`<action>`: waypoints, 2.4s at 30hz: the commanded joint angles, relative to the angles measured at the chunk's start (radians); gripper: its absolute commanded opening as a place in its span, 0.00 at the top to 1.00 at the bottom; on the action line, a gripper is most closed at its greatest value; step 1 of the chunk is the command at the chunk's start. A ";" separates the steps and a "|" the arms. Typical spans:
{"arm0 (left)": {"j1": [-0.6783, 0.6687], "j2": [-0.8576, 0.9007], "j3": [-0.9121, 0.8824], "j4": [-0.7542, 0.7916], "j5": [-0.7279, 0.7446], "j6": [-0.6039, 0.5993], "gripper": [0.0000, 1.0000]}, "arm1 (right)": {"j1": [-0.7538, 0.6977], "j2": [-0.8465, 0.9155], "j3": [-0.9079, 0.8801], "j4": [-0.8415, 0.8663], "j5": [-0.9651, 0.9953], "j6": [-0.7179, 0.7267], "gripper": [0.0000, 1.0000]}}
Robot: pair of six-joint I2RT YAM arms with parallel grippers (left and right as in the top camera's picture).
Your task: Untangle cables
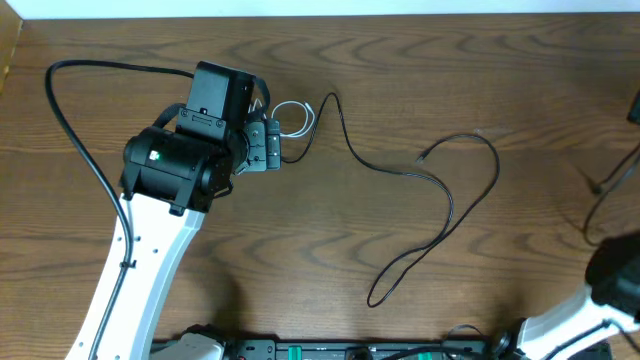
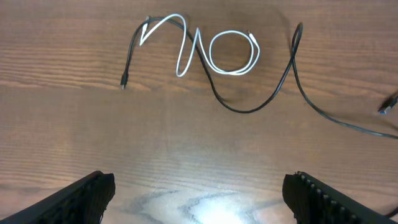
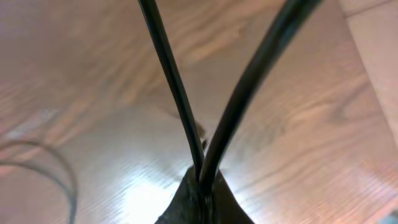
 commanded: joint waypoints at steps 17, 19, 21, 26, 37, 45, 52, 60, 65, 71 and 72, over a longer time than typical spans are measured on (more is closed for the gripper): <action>0.001 -0.008 -0.004 -0.044 -0.013 -0.037 0.08 | -0.216 0.402 0.158 0.025 0.063 0.064 0.98; 0.001 -0.008 -0.004 -0.047 -0.013 -0.040 0.08 | -0.212 0.404 0.158 0.048 0.027 0.065 0.95; 0.001 -0.008 -0.004 -0.048 -0.013 -0.040 0.08 | -0.205 0.404 0.159 0.064 -0.045 0.064 0.69; 0.002 -0.008 -0.004 -0.047 -0.014 -0.039 0.08 | -0.171 0.401 0.177 0.026 -0.130 0.030 0.35; 0.002 0.074 -0.021 -0.078 -0.099 -0.076 0.08 | 0.201 0.397 0.443 -0.295 -0.392 -0.181 0.35; 0.013 0.203 -0.026 -0.138 -0.097 -0.153 0.08 | 0.481 0.397 0.443 -0.293 -0.396 -0.287 0.26; 0.108 0.206 -0.026 -0.034 0.011 -0.100 0.08 | 0.539 0.380 0.443 -0.380 -0.209 -0.134 0.36; 0.113 0.219 -0.027 0.188 0.224 0.090 0.08 | 0.438 -0.020 0.139 -0.380 -0.224 -0.053 0.21; 0.109 0.291 -0.028 0.304 0.362 0.195 0.08 | 0.378 -0.268 -0.169 -0.348 -0.399 -0.069 0.16; 0.050 0.490 -0.028 0.365 0.441 0.267 0.08 | 0.380 -0.320 -0.294 -0.282 -0.457 -0.084 0.15; 0.035 0.524 -0.028 0.369 0.440 0.277 0.08 | 0.379 -0.320 -0.305 -0.272 -0.457 -0.084 0.16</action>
